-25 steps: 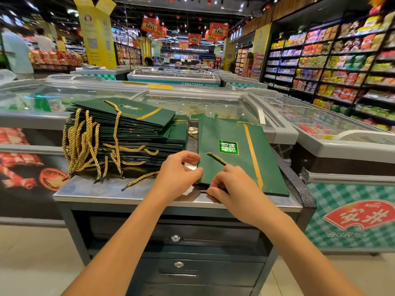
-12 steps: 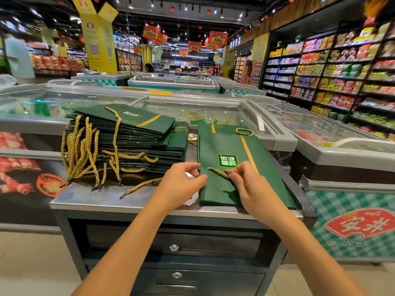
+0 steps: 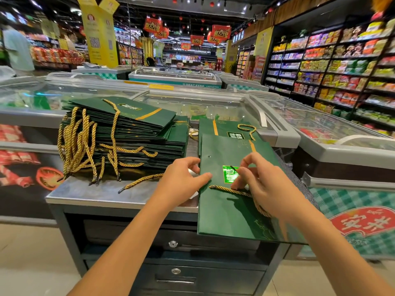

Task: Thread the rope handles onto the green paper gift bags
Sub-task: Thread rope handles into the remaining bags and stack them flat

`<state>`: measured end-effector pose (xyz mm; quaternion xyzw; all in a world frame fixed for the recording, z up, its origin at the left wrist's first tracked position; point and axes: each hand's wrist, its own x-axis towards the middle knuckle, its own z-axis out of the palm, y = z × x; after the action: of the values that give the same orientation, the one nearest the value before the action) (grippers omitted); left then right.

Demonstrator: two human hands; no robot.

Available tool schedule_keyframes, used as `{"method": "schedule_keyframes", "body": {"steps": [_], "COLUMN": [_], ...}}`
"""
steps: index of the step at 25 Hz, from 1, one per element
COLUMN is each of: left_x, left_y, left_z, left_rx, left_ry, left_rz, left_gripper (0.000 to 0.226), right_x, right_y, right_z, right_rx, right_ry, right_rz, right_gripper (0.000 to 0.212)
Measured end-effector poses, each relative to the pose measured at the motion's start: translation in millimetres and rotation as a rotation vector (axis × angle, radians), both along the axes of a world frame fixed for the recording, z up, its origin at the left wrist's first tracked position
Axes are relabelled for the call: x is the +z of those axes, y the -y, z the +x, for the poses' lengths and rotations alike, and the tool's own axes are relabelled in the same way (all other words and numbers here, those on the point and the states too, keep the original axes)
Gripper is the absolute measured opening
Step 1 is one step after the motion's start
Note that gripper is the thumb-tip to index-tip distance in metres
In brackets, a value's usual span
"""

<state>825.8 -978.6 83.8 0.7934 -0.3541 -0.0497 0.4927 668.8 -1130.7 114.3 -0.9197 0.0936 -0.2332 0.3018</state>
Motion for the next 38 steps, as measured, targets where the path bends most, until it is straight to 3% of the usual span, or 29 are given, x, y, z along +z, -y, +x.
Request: {"method": "schedule_keyframes", "body": {"steps": [5, 16, 19, 31, 38], "left_x": [1, -5, -9, -4, -8], "left_y": [-3, 0, 0, -3, -4], "left_z": [2, 5, 8, 3, -1], "left_rx": [-0.025, -0.062, -0.071, -0.115, -0.233], "left_ry": [-0.047, -0.063, -0.078, -0.119, 0.023], "left_rz": [-0.011, -0.086, -0.106, -0.216, -0.152], "left_gripper": [0.056, 0.019, 0.026, 0.016, 0.042], "right_x": [22, -12, -13, -19, -16], "right_y": [18, 30, 32, 35, 27], "right_z": [50, 81, 82, 87, 87], "right_rx": [0.065, 0.027, 0.047, 0.061, 0.068], "right_ry": [-0.007, 0.224, 0.203, 0.257, 0.347], "right_rz": [0.085, 0.382, 0.343, 0.196, 0.272], "right_gripper": [0.003, 0.009, 0.01, 0.009, 0.011]}}
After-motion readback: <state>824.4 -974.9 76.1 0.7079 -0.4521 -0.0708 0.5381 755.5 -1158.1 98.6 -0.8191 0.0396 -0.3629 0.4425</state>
